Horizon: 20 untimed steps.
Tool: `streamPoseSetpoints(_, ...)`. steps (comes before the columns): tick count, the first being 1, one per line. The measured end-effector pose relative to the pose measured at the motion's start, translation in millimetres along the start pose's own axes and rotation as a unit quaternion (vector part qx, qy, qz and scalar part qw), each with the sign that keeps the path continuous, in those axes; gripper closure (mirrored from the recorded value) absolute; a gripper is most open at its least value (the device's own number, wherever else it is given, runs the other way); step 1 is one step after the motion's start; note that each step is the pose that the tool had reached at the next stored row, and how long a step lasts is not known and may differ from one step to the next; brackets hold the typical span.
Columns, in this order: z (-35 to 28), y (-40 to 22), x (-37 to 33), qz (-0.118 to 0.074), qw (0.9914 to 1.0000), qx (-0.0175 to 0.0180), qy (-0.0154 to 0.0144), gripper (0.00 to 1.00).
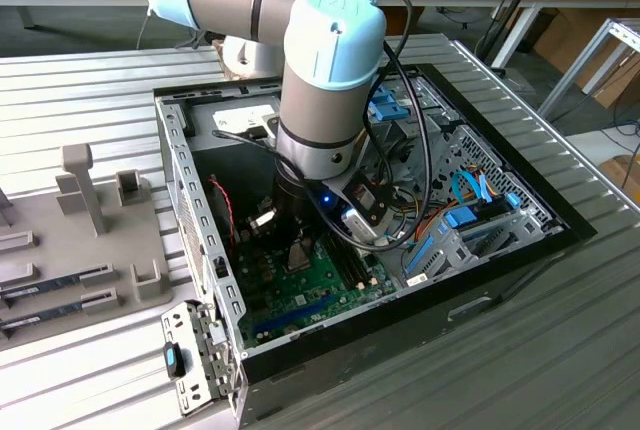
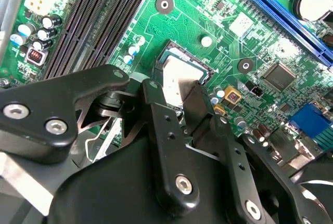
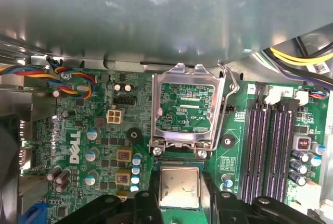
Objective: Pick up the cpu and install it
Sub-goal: 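Place the cpu into insertion slot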
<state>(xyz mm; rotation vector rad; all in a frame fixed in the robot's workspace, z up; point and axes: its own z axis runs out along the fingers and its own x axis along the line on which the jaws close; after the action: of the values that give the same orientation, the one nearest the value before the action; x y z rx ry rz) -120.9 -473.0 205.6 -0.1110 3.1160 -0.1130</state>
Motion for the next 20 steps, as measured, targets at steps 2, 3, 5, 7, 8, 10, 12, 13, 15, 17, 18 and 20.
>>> streamPoseSetpoints(2, 0.0, 0.0, 0.0, 0.000, 1.00000, 0.0000, 0.0000, 0.57)
streamPoseSetpoints(3, -0.2, -0.4, 0.5, 0.000, 1.00000, 0.0002, 0.0002, 0.57)
streamPoseSetpoints(5, 0.2, -0.7, 1.1, 0.000, 1.00000, 0.0001, 0.0001, 0.57)
streamPoseSetpoints(7, 0.8, -1.4, 1.4, 0.001, 1.00000, 0.0001, 0.0002, 0.57)
streamPoseSetpoints(8, 1.1, -1.7, 1.4, 0.001, 1.00000, 0.0001, 0.0002, 0.57)
streamPoseSetpoints(10, 1.4, -2.2, 1.4, 0.001, 1.00000, 0.0000, 0.0002, 0.57)
streamPoseSetpoints(12, 1.7, -2.3, 1.4, 0.001, 1.00000, 0.0000, 0.0002, 0.57)
streamPoseSetpoints(13, 1.7, -2.4, 1.4, 0.001, 1.00000, -0.0001, 0.0002, 0.57)
streamPoseSetpoints(15, -2.9, -2.7, 1.3, 0.001, 1.00000, 0.0000, 0.0002, 0.57)
streamPoseSetpoints(17, -6.3, -3.0, 1.2, 0.001, 1.00000, 0.0000, 0.0002, 0.57)
streamPoseSetpoints(18, -6.4, -2.9, 1.2, 0.001, 1.00000, -0.0001, 0.0001, 0.57)
streamPoseSetpoints(20, -6.7, -2.3, 1.1, 0.001, 1.00000, 0.0000, 0.0002, 0.57)
